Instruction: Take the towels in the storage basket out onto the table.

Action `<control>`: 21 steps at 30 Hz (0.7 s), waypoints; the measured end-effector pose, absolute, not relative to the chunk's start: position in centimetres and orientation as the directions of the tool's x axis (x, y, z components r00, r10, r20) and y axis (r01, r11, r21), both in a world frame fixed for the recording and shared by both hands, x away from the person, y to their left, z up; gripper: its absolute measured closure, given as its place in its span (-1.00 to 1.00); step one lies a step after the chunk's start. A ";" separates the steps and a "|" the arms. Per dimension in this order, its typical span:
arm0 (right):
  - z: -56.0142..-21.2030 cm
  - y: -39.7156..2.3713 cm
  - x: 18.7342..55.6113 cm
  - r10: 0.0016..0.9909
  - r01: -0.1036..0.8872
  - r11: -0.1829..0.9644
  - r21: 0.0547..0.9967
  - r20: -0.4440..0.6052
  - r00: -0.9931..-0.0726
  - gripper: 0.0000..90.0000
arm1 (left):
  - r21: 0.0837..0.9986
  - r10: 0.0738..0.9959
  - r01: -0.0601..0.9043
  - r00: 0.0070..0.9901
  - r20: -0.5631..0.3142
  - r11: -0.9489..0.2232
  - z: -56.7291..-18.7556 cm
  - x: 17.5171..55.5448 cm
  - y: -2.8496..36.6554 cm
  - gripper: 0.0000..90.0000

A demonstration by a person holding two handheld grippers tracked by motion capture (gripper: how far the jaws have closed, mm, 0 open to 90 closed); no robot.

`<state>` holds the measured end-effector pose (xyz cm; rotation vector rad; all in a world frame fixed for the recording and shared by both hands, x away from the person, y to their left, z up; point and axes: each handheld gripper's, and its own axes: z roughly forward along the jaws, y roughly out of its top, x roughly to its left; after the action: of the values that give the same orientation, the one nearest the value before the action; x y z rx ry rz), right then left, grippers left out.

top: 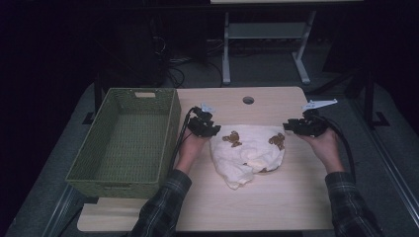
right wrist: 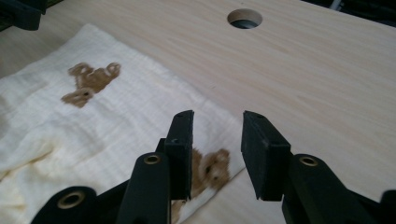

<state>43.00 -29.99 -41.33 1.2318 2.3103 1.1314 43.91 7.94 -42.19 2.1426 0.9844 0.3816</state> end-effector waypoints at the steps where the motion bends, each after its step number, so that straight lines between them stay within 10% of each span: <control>1: -41.4 -29.9 42.5 0.797 0.571 0.324 0.754 0.108 -0.594 0.43 | 0.730 0.739 0.526 0.672 -0.043 -0.436 -42.2 43.4 7.9 0.34; 21: -43.2 -25.2 33.3 0.663 0.536 0.393 0.748 0.174 -0.729 0.50 | 0.753 0.527 0.410 0.844 -0.100 -0.515 -42.2 32.4 7.5 0.24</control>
<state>33.31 -25.24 -43.24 1.0806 2.4912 1.2494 32.44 7.55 -42.18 2.1826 0.6793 0.1776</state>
